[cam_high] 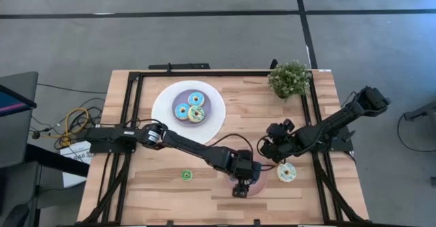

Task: Pick & Place donuts
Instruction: Put the big white donut on the purple plate

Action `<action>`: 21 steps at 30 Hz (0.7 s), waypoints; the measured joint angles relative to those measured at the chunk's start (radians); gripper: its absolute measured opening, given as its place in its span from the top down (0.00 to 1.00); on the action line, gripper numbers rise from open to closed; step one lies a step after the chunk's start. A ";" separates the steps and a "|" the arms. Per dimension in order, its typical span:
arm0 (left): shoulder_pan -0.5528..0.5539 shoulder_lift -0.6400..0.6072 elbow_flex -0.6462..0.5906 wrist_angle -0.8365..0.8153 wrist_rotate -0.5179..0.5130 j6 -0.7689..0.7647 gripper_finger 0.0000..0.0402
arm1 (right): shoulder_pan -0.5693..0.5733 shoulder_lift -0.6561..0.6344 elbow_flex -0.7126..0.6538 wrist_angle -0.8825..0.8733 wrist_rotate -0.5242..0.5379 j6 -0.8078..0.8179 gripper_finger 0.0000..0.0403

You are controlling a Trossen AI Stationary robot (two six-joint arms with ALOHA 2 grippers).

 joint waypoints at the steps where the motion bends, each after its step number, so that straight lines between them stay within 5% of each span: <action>1: 0.000 0.000 0.015 -0.014 -0.002 0.000 0.23 | 0.000 0.000 0.000 0.000 0.000 0.000 0.37; 21: -0.170 -0.052 0.019 -0.260 -0.250 -0.035 0.23 | 0.009 0.000 0.000 0.012 -0.001 0.000 0.37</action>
